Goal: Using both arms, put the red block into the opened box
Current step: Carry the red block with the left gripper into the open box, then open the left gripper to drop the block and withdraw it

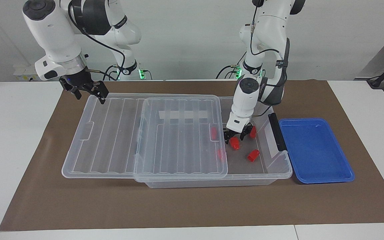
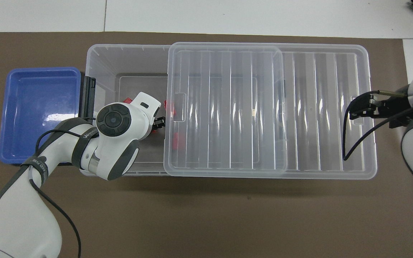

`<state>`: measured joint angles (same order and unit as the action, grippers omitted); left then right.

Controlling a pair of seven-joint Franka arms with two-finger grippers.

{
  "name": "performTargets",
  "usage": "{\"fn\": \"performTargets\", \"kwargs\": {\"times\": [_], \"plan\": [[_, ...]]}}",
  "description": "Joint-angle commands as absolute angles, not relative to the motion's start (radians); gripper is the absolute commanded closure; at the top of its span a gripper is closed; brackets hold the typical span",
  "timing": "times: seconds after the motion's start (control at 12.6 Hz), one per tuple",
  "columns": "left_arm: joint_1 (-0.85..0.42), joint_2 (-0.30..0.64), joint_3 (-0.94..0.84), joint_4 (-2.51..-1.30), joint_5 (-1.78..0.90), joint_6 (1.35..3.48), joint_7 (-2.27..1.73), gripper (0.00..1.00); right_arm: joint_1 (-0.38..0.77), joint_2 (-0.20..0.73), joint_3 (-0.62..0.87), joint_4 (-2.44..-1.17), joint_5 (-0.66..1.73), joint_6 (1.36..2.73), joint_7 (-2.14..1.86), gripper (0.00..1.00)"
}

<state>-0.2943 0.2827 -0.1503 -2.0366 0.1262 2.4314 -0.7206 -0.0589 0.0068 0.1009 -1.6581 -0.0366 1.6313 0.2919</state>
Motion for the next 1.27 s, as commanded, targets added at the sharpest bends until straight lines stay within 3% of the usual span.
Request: {"fn": "performTargets", "kwargs": {"times": [0.0, 0.16, 0.4, 0.63, 0.71, 0.79, 0.87, 1.19], "plan": [[-0.281, 0.259, -0.144, -1.955, 0.135, 2.3, -0.712, 0.19, -0.077, -0.028, 0.109, -1.704, -0.031, 1.661, 0.296, 0.0], [-0.272, 0.242, -0.144, -1.864, 0.129, 2.161, -0.707, 0.18, -0.077, -0.028, 0.109, -1.706, -0.031, 1.661, 0.296, 0.0], [-0.252, 0.186, -0.141, -1.783, 0.129, 2.001, -0.703, 0.0, -0.077, -0.028, 0.109, -1.706, -0.031, 1.661, 0.296, 0.0], [-0.169, 0.108, -0.135, -1.729, 0.124, 1.829, -0.475, 0.0, -0.1, -0.028, 0.109, -1.721, -0.029, 1.716, 0.284, 0.04], [-0.119, 0.097, -0.133, -1.683, 0.1, 1.765, -0.371, 0.0, -0.109, -0.028, 0.109, -1.733, -0.029, 1.742, 0.255, 0.26], [-0.057, 0.08, -0.132, -1.66, 0.077, 1.725, -0.273, 0.0, -0.113, -0.029, 0.109, -1.759, -0.029, 1.77, 0.223, 0.7], [0.002, 0.051, -0.132, -1.669, 0.075, 1.703, -0.179, 0.0, -0.126, -0.031, 0.109, -1.785, -0.029, 1.805, 0.194, 1.0], [0.141, 0.002, -0.13, -1.695, 0.068, 1.675, 0.012, 0.0, -0.176, -0.003, 0.107, -1.841, -0.029, 1.959, 0.118, 1.0]]}}
